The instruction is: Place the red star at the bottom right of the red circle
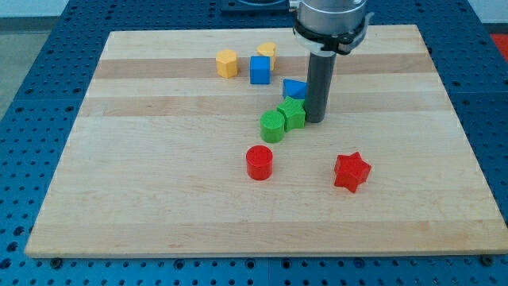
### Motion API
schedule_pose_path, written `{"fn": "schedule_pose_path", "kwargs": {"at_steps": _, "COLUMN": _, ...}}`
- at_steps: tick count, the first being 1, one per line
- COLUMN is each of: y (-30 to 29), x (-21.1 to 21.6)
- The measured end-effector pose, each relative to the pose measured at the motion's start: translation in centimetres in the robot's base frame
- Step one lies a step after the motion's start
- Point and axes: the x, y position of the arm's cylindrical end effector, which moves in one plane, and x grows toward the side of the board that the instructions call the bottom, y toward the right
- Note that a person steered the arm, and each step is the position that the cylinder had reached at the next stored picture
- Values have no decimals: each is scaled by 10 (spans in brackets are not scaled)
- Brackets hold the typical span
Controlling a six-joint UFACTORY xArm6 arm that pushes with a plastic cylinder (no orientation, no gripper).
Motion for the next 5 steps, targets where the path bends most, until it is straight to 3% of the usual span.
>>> {"fn": "schedule_pose_path", "kwargs": {"at_steps": 2, "y": 82, "x": 47}}
{"fn": "schedule_pose_path", "kwargs": {"at_steps": 3, "y": 74, "x": 98}}
{"fn": "schedule_pose_path", "kwargs": {"at_steps": 5, "y": 19, "x": 120}}
